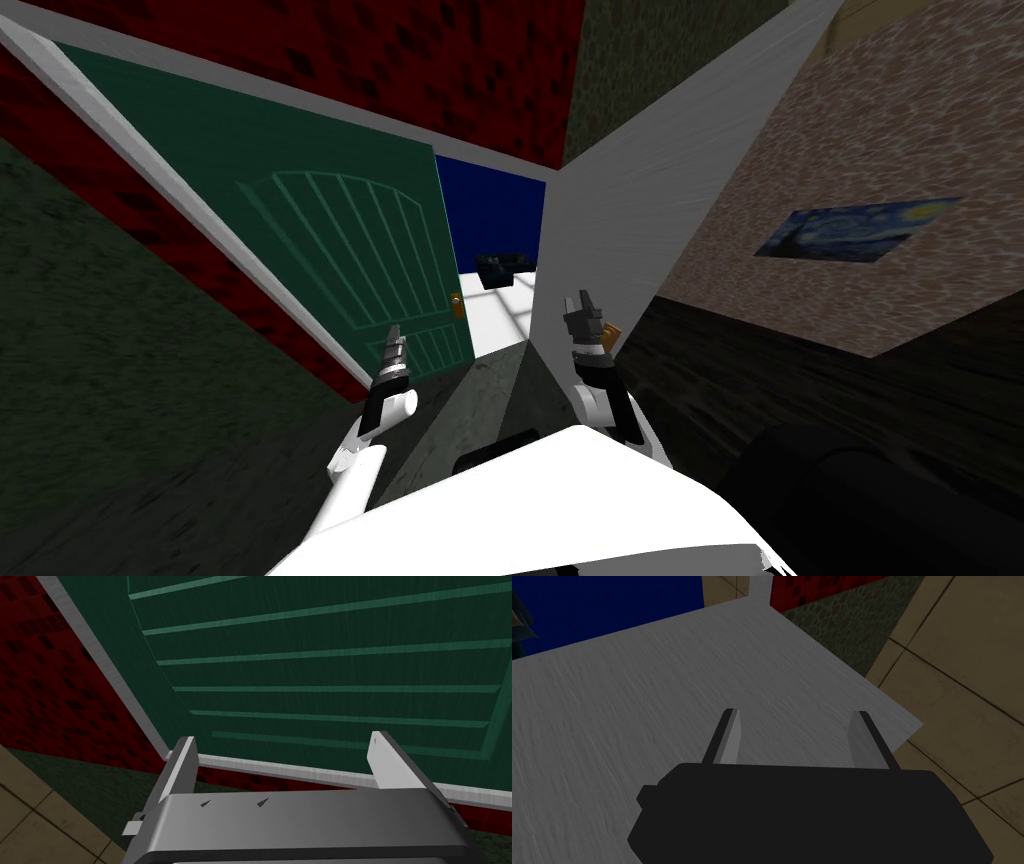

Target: Pull the door open

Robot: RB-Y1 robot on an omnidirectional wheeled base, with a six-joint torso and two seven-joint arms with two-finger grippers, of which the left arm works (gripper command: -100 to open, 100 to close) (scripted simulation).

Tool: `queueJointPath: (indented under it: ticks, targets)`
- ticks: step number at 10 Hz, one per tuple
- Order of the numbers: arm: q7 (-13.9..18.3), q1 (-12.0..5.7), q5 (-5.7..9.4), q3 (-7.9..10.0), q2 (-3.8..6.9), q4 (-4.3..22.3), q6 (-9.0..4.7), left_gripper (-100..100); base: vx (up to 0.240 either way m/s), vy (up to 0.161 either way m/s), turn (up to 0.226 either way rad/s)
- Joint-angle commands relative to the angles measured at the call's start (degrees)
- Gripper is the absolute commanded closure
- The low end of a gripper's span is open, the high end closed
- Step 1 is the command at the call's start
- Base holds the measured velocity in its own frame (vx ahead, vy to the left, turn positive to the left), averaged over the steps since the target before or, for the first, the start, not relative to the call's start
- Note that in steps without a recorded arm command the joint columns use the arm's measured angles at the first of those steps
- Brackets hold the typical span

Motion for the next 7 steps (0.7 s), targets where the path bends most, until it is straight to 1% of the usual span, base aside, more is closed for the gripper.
queueJointPath:
  ticks: [1, 2, 3, 4, 5, 6, 7]
  targets:
    - [-0.38, -1.53, 0.59, 0.69, 0.00, 2.86, -0.07, -100, 0.053, 0.026, -0.066]
    - [-0.75, -3.02, 1.08, 1.29, -0.02, 4.53, -0.13, -100, 0.074, 0.022, -0.161]
    - [-0.75, -3.02, 1.08, 1.29, -0.02, 5.59, -0.13, -100, 0.059, 0.025, -0.036]
    - [-1.12, -4.52, 1.57, 1.90, -0.05, 7.30, -0.20, -100, 0.054, 0.017, -0.064]
    - [-1.12, -4.52, 1.57, 1.90, -0.05, 8.08, -0.20, -100, 0.047, 0.010, -0.041]
    - [-1.48, -6.01, 2.06, 2.50, -0.08, 10.02, -0.26, -100, 0.050, 0.016, -0.085]
    - [-1.48, -6.01, 2.06, 2.50, -0.08, 10.56, -0.26, -100, 0.046, 0.016, -0.042]
